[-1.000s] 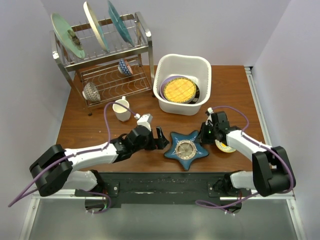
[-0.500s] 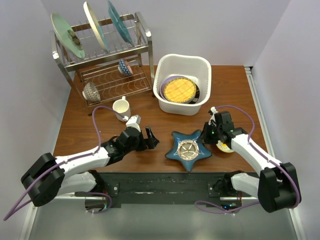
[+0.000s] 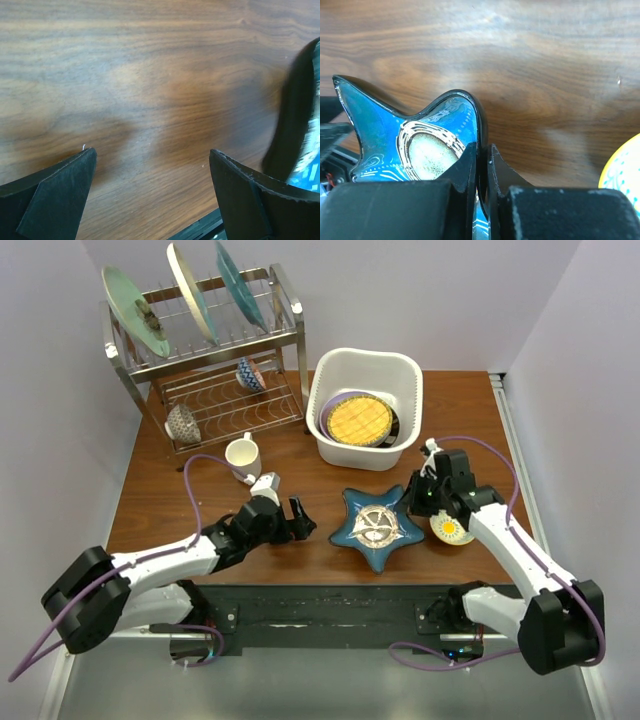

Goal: Place the plates into the plastic bin on the countertop
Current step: Pick up the plate from the corner of the board.

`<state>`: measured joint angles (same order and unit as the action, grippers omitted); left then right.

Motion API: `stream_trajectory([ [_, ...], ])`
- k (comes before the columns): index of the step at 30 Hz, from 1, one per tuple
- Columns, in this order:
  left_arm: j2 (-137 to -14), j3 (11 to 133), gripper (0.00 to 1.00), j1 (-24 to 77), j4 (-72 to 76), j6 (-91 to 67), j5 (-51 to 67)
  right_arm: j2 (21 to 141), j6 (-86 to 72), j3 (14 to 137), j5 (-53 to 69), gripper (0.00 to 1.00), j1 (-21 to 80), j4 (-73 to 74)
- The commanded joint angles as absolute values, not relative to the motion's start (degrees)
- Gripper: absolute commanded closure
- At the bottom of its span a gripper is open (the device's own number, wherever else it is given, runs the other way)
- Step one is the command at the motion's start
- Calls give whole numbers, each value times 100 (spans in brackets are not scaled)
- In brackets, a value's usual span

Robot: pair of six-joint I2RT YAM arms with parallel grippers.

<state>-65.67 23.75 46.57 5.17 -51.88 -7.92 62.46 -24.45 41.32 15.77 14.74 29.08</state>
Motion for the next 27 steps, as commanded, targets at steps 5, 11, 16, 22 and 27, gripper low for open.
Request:
stream_trajectory([
  [5,-6732,2329,0,4623,835,-5247,-703,6196,-2681,5158,2004,100,1503,2751],
  [11,-6847,2250,0,4632,1037,-5344,-572,6477,-2751,5685,2048,100,1503,2699],
  [16,-6908,2224,0,4623,1099,-5353,-536,6706,-2786,6142,1864,100,1485,2628],
  [22,-7092,2329,0,4623,1099,-5300,-475,7294,-2742,6880,1890,100,1477,2610],
  [27,-7233,2417,1,4623,1072,-5230,-440,7803,-2681,7478,1793,100,1459,2628],
])
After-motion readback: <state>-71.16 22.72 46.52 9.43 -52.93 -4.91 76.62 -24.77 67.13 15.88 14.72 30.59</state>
